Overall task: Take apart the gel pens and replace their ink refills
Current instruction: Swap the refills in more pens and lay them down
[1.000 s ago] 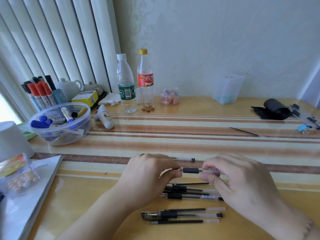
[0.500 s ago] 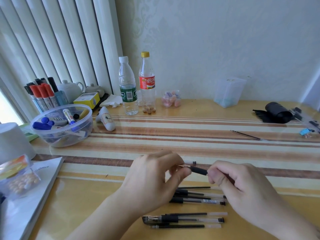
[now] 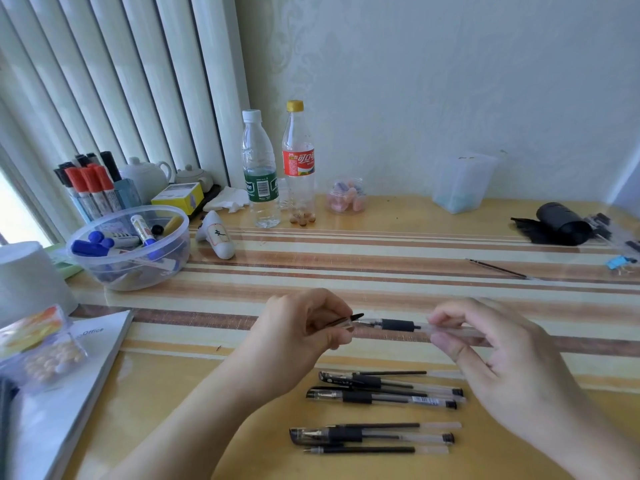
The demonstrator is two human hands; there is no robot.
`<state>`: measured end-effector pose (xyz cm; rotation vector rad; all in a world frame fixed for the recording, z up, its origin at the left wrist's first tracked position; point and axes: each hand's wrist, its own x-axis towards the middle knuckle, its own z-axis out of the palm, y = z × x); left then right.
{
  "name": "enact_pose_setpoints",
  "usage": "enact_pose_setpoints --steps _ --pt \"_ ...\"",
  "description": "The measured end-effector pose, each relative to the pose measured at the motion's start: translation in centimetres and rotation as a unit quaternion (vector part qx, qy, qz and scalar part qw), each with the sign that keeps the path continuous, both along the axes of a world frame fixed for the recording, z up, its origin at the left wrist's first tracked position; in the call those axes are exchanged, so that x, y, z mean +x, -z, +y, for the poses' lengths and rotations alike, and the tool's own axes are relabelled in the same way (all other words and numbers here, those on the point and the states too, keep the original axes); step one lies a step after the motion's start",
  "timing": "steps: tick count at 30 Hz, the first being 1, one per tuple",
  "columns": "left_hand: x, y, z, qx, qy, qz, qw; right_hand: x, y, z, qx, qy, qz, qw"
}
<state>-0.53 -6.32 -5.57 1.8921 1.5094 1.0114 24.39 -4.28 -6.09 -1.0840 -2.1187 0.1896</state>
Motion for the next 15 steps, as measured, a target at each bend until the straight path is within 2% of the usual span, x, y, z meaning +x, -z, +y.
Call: enact_pose_setpoints --steps 9,15 --pt "0.47 0.36 -0.24 0.018 0.039 0.004 0.999 0.03 0.11 0.04 -0.009 -0.015 -0.001 1.000" --pt "0.11 0.43 0.02 0.038 0.018 -0.013 0.999 0.25 -0.02 0.25 -0.010 -0.001 0.007 1.000"
